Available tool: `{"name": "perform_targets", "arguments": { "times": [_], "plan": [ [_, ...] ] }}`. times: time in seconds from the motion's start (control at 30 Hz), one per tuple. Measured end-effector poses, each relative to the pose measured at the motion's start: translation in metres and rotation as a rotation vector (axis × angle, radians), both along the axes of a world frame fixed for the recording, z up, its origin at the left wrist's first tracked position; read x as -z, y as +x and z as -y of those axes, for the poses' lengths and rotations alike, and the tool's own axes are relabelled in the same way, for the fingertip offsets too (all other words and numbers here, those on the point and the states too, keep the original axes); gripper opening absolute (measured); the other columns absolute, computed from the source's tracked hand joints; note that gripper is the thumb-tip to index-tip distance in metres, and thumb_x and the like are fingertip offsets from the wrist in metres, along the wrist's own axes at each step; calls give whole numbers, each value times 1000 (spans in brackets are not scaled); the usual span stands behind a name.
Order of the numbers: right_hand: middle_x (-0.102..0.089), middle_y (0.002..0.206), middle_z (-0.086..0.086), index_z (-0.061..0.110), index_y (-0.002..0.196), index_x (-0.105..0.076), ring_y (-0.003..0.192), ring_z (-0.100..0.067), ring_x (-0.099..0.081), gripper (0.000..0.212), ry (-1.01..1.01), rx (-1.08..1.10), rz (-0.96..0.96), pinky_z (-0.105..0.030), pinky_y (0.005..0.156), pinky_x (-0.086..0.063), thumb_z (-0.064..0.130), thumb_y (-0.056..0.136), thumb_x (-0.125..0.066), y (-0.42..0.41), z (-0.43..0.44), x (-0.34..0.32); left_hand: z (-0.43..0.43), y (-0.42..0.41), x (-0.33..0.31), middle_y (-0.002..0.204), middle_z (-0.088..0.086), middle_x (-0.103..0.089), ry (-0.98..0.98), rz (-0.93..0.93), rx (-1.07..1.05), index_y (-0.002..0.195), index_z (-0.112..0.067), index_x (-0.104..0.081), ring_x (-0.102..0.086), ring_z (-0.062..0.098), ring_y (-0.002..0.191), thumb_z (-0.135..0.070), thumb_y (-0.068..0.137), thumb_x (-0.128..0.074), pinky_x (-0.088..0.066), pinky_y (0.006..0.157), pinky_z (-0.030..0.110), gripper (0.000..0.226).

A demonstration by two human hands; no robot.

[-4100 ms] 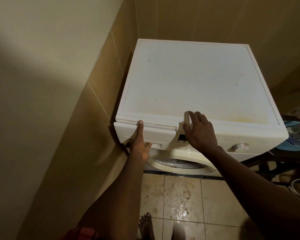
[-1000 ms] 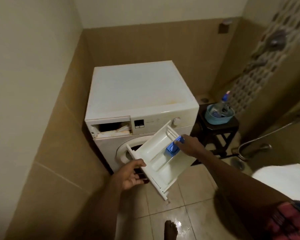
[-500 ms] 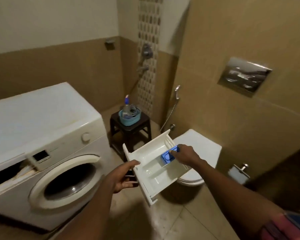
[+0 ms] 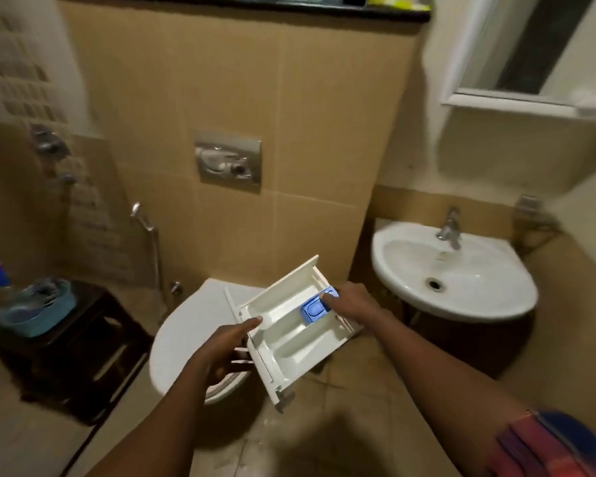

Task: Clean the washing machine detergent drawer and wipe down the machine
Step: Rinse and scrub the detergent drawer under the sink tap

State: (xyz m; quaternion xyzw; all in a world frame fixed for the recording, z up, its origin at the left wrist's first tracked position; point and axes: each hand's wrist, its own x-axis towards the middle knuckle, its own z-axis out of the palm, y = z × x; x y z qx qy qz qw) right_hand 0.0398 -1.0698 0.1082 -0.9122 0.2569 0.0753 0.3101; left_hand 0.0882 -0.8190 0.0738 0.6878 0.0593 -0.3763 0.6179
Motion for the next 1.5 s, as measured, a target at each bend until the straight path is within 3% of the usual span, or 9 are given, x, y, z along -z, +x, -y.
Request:
{"name": "perform_targets", "arguments": {
  "times": [0.17, 0.33, 0.67, 0.8, 0.93, 1.1, 1.2, 1.3, 1.5],
  "plan": [
    [-63, 109, -12, 11, 93, -60, 90, -24, -56, 28, -36, 193, 37, -24, 55, -34, 37, 87, -55, -42, 109, -14, 123, -3, -17, 74, 14, -50, -42, 25, 145, 111, 0, -61, -53, 21, 53, -33, 89, -71, -50, 47, 25, 41],
    [-56, 103, -9, 11, 90, -51, 85, -21, -52, 23, -14, 335, 50, -26, 62, -37, 33, 85, -57, -83, 180, -12, 212, -8, -20, 96, 14, -63, -39, 39, 258, 120, -9, -61, -62, 31, 86, -45, 82, -74, -54, 82, 45, 54],
    [-58, 96, -7, 9, 93, -53, 76, -16, -51, 30, 5, 485, 4, -20, 51, -33, 39, 90, -57, -109, 291, 4, 351, 10, -18, 69, 3, -56, -28, 153, 402, 92, -9, -60, -52, 17, 58, -28, 89, -68, -43, 57, 27, 21],
    [-58, 90, -7, 11, 91, -54, 70, -14, -51, 29, -17, 521, -21, -22, 53, -35, 39, 90, -55, -97, 339, 3, 410, 37, -14, 102, 23, -61, -59, 220, 448, 122, 7, -55, -57, 23, 81, -35, 89, -68, -40, 62, 29, 55],
    [-58, 96, -7, 9, 108, -56, 81, -20, -56, 37, -9, 555, -100, -26, 62, -40, 42, 91, -54, -79, 381, 4, 461, 63, -9, 90, 9, -60, -62, 193, 470, 93, -10, -62, -58, 23, 77, -32, 85, -69, -47, 62, 30, 24],
    [-62, 114, -13, 6, 121, -55, 100, -26, -63, 46, -21, 569, -152, -27, 77, -46, 42, 92, -53, -67, 421, 11, 510, 78, 2, 78, 4, -60, -14, 172, 427, 89, -12, -68, -59, 23, 66, -28, 80, -71, -52, 55, 27, 20],
    [-62, 114, -10, 10, 132, -49, 82, -23, -69, 53, 14, 585, -153, -20, 59, -45, 44, 92, -53, -61, 439, 13, 529, 85, 6, 76, 8, -58, 33, 136, 429, 79, -7, -67, -59, 30, 67, -31, 74, -74, -58, 64, 39, 26],
    [-59, 98, -7, 13, 136, -45, 54, -15, -58, 58, 67, 591, -152, -20, 54, -48, 47, 90, -54, -52, 461, 21, 548, 92, 13, 83, 12, -64, 51, 101, 426, 94, -2, -71, -63, 33, 69, -32, 74, -75, -60, 66, 41, 36],
    [-58, 82, -1, 14, 121, -56, 60, -15, -59, 46, 73, 510, -197, -25, 57, -51, 48, 90, -53, -30, 503, 36, 577, 102, 31, 84, 13, -61, 67, 56, 377, 101, 3, -67, -61, 32, 68, -33, 72, -76, -59, 66, 41, 47]
  ]
}}
